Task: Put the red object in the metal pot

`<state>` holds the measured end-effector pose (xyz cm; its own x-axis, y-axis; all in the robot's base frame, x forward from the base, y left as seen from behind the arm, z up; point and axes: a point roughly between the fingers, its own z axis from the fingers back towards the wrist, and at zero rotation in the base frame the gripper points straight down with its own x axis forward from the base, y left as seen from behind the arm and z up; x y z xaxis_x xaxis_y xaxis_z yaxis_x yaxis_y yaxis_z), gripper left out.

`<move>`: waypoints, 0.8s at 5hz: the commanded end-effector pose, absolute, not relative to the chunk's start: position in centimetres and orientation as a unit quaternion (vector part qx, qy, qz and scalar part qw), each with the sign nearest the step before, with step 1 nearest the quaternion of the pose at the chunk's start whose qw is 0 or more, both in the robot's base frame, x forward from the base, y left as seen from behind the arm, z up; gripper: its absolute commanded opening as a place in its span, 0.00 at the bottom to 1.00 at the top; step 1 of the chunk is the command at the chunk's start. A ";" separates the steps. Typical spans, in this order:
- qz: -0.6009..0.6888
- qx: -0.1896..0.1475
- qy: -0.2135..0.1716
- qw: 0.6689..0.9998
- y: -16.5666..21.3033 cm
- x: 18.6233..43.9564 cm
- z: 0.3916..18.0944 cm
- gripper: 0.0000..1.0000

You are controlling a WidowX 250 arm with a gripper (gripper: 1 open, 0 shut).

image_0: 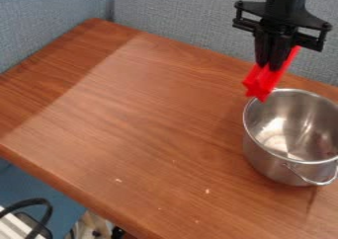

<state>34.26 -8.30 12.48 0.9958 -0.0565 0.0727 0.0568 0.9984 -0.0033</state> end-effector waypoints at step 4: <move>-0.050 -0.011 -0.078 0.996 -8.0 33.8 15.3 0.00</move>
